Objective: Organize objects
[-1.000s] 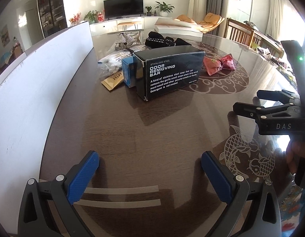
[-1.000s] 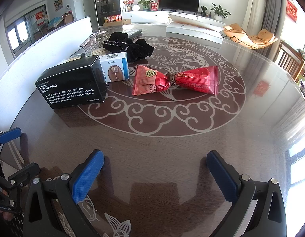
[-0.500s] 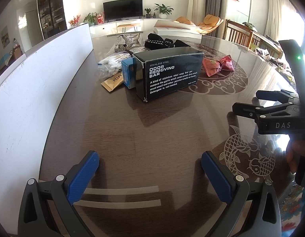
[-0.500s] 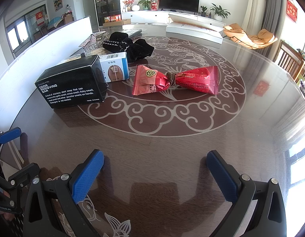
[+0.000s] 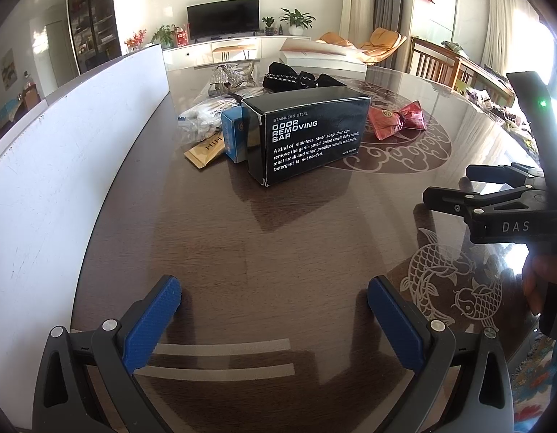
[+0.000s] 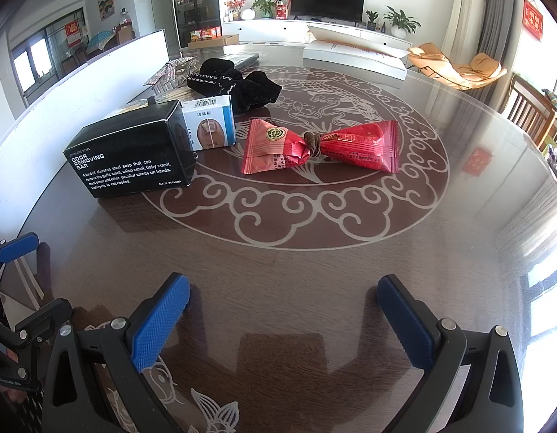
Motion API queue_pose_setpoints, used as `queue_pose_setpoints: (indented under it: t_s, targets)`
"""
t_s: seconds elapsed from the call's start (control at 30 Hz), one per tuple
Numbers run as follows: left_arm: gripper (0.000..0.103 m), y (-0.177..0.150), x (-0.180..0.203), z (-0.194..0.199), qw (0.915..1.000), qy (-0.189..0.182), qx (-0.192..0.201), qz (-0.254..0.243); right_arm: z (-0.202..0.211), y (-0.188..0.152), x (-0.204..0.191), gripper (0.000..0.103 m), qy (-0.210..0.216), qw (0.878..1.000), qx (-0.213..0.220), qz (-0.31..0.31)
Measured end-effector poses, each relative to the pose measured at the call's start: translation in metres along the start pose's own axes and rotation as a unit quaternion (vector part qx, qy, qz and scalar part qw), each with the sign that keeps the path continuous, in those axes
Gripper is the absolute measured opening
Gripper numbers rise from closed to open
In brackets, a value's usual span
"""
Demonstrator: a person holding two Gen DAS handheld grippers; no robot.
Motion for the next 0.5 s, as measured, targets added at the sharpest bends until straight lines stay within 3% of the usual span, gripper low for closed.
queue_pose_setpoints:
  t_s: [0.5]
  targets:
    - [0.103,-0.0023,-0.0001,0.0008,1.0,0.0,-0.001,0.0,-0.0001,0.0002,-0.0001,0.103,0.0,1.0,0.0,0.0]
Point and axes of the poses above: each gripper's, at about its wrist camera, not at the fingertips, and z roughly against the way its jaws point, x to its right, y to its top, the point moved 2 cm from there along -z, roughly the way its jaws point, and after that the axes turned 9 degrees about y, right-handed, at the moved point
